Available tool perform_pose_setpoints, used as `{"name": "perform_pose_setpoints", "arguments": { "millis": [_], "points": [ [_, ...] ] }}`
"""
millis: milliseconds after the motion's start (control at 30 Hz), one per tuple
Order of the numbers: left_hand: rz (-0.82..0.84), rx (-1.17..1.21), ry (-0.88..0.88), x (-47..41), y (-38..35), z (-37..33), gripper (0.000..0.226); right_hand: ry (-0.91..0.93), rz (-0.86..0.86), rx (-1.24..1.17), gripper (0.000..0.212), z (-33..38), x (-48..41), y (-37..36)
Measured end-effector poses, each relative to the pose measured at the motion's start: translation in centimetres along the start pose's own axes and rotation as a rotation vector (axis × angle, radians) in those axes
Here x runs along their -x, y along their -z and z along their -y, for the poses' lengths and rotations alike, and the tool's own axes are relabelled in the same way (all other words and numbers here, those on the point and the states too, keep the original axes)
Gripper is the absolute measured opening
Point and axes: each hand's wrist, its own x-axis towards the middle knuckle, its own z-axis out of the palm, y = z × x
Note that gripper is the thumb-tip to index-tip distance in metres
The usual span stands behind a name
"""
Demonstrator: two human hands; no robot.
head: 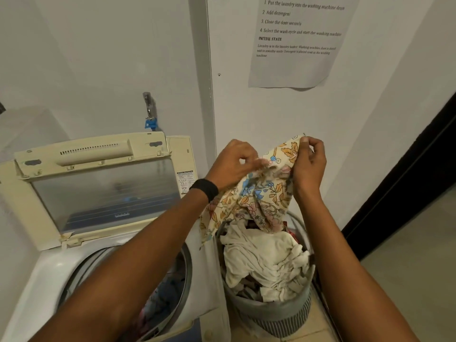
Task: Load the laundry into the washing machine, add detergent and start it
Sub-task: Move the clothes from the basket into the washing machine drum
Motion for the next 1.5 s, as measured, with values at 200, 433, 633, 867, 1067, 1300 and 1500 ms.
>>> {"name": "perform_pose_setpoints", "arguments": {
  "millis": [200,433,633,867,1067,1300,1500],
  "points": [
    [0.112,-0.06,0.058,1.6,-1.0,2.3,0.024,-0.037,-0.102,0.016,0.018,-0.8,-0.3,-0.3],
    [-0.213,-0.032,0.086,2.0,-0.8,3.4,0.008,-0.056,0.083,0.089,0.034,-0.6,1.2,0.5],
    [-0.141,0.126,0.11,0.9,-0.7,1.8,0.011,0.244,0.669,0.393,0.031,-0.9,2.8,-0.8],
    [-0.093,0.06,0.195,2.7,0.4,4.2,0.03,0.109,0.395,0.371,0.028,-1.8,1.5,-0.3],
    [-0.153,0.081,0.156,2.3,0.5,2.8,0.032,-0.024,0.437,0.321,0.036,-0.9,2.9,-1.4],
    [-0.15,0.233,0.205,2.3,0.1,3.1,0.031,0.13,0.303,0.258,0.029,-0.4,2.7,-2.0],
    [-0.175,0.205,0.195,2.3,0.2,3.0,0.028,-0.034,0.075,0.169,0.026,-1.5,1.6,-1.1]
  ]
}}
